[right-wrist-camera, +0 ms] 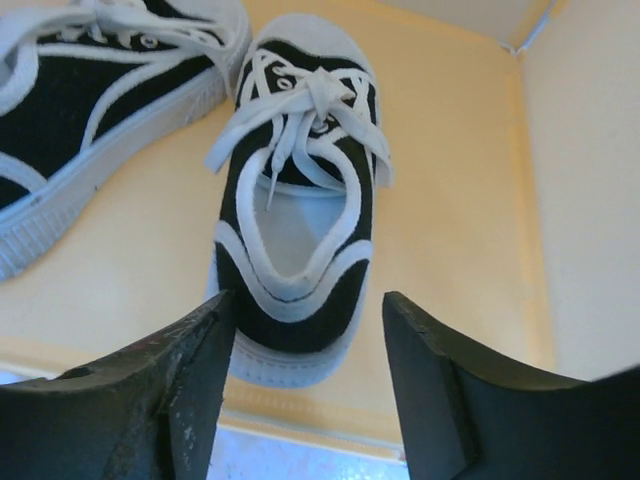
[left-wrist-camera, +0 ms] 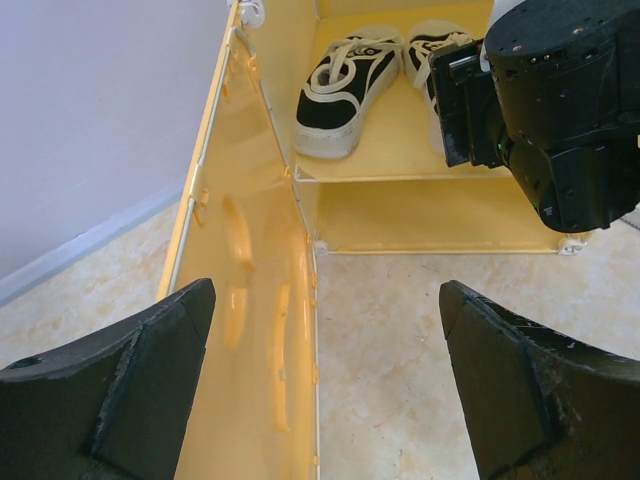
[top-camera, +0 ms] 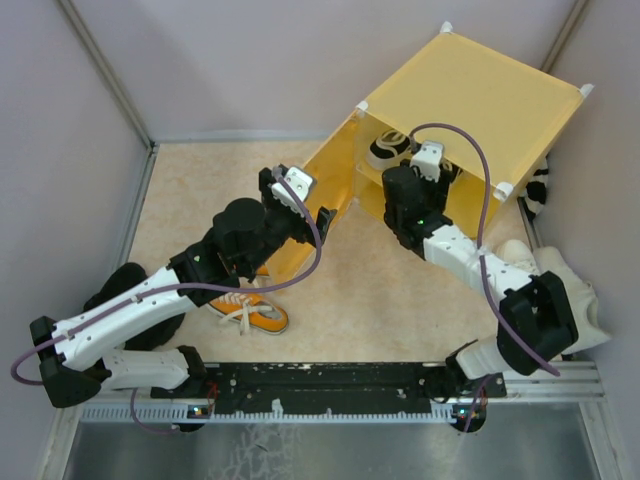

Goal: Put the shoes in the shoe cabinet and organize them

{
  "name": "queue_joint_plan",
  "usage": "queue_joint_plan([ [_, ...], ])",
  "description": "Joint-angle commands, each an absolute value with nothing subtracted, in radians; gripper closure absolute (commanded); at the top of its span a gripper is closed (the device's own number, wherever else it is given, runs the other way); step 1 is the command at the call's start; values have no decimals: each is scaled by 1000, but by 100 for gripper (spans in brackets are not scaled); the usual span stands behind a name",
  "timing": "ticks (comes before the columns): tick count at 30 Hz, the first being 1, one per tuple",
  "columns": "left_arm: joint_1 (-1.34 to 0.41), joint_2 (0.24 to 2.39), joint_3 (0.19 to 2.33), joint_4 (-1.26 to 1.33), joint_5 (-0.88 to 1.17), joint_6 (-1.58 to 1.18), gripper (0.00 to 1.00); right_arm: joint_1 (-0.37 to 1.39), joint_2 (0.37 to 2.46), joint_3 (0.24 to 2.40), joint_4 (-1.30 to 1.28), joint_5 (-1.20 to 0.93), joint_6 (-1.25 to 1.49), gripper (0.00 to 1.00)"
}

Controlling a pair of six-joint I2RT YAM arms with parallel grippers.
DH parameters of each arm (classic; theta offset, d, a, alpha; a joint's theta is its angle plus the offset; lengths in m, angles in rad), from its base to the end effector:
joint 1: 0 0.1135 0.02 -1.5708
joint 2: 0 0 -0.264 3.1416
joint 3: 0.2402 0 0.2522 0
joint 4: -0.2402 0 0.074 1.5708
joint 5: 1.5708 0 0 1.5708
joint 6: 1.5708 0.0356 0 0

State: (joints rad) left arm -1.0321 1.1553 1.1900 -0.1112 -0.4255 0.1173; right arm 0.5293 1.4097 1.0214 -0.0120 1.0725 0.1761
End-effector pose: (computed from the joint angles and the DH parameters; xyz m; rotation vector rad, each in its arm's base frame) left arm 0.1472 -0.2176 0.4154 0.6085 1.5358 -0.3487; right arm 0.2842 0.1300 0.3014 0.3533 1.7555 -0.5479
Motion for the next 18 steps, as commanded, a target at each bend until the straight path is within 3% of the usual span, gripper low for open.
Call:
queue_joint_plan([
  [1,-1029,1165,1156,-198,-435,89,2,487,1458,1020,77,1076,165,44],
  [5,-1029,1166,1156,-197,-438,90,2,483,1471,1031,179,1046,127,59],
  [7,-1029,1167,1157,-196,-440,91,2,483,1485,1047,239,1035,105,61],
  [18,-1029,1164,1158,-197,-447,97,2,469,1641,1159,435,1015,49,62],
])
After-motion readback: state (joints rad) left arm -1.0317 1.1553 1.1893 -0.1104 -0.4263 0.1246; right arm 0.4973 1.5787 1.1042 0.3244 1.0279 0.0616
